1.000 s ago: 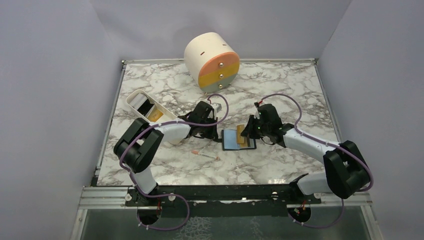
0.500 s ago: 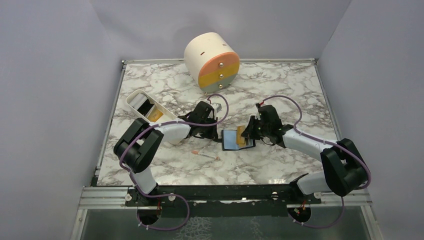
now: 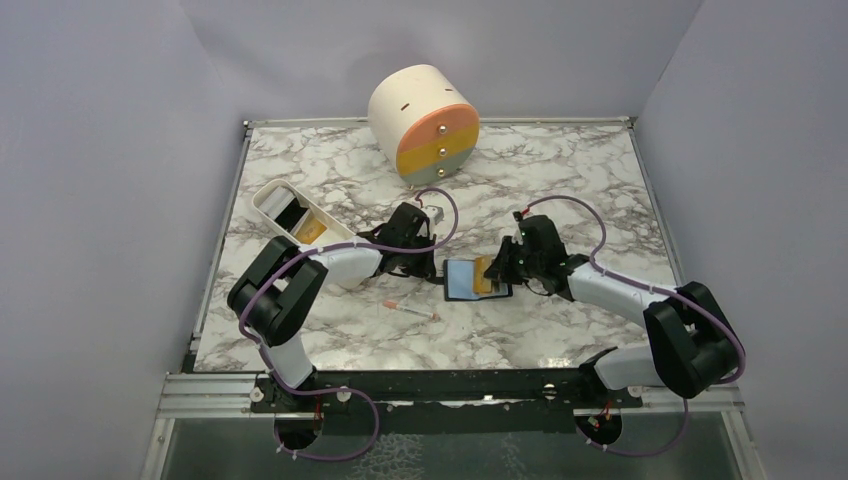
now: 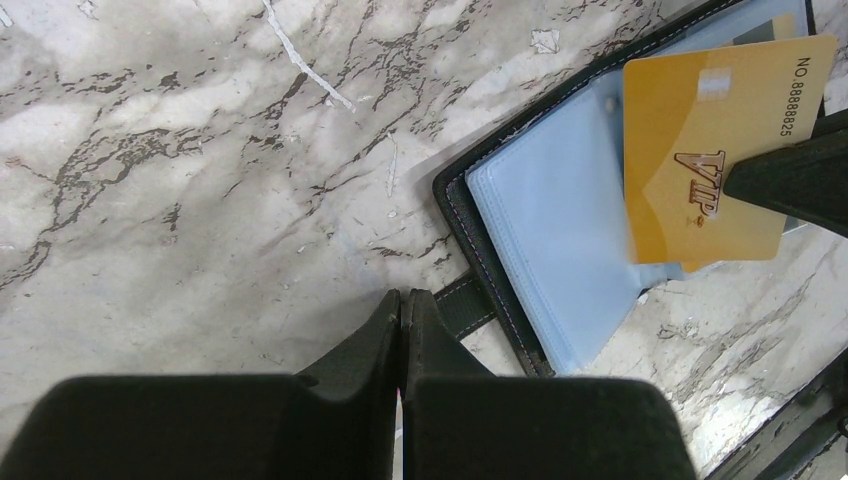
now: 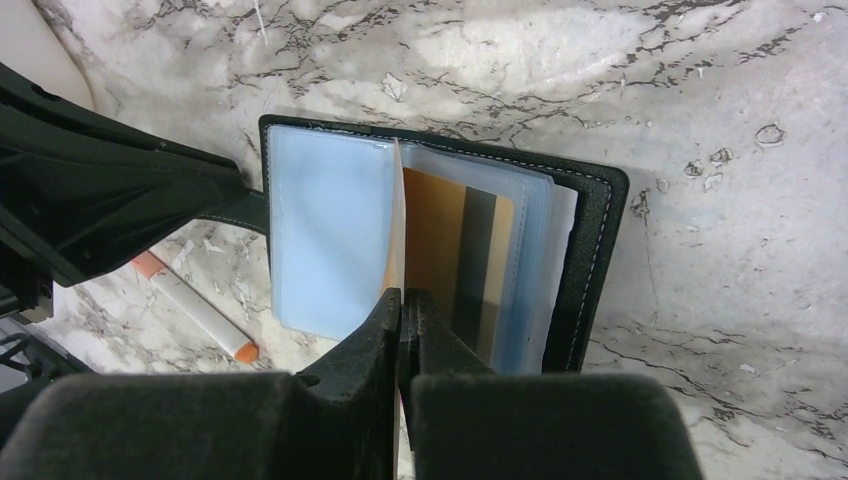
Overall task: Put the credit cards into the card holder
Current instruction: Insert the credit card into the card holder.
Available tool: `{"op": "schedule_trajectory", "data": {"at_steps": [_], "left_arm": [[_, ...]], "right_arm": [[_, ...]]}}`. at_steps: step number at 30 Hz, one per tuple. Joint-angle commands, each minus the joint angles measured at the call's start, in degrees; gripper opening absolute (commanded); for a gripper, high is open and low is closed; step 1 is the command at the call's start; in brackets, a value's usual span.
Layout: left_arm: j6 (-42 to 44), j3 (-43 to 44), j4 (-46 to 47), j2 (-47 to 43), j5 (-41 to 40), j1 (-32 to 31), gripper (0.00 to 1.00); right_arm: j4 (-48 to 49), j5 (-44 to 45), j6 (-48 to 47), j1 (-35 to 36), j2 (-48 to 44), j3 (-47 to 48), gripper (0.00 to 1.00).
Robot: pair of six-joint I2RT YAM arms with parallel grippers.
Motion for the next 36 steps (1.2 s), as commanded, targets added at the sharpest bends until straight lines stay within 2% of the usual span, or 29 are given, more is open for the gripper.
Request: {"op": "schedule_trajectory", "data": {"at_steps": [1,9,17,20,25,27,31,36], "left_arm": [[0.62,-0.24,-3.45,1.26,-3.66,-0.10,0.00],[-1.79,-1.25,-2.84,0.78,-5.16,-0.10,0.00],[-2.52,-2.24,-2.98,0.15,-6.39,-0.10,0.00],[-2.94,-2.57,-3.00,-0.55,-7.39,-0.17,0.00],[-3.32,-2.98,-2.95,-0.81,-7.74,-0.15,0.00],[-3.28,-2.90,-2.90,-0.87,-7.87,-0.11,0.00],[-3.28,-2.52,-2.94,-0.43,-7.58,-0.10,0.00],[-3.81,-2.61,-2.35,0.05,-6.73,-0.10,0.00]], "right_arm": [[0.66,0.03,0.84,0.26,-0.03,-1.97,0.01],[5.23,-5.73,3.84,0.23,2.14,-5.04,0.01],[1.11,-2.97,4.74,0.23,2.16,-3.83,0.02],[-2.17,-2.22,5.04,0.25,1.94,-2.26,0.07],[-5.78,-0.66,5.45,0.22,0.10,-2.06,0.20],[-5.67,-1.16,5.70,0.25,-0.52,-2.58,0.22],[-4.45,-2.34,5.58,0.23,0.07,-3.37,0.10],[-3.84,-3.08,5.36,0.23,0.30,-3.48,0.05]]}}
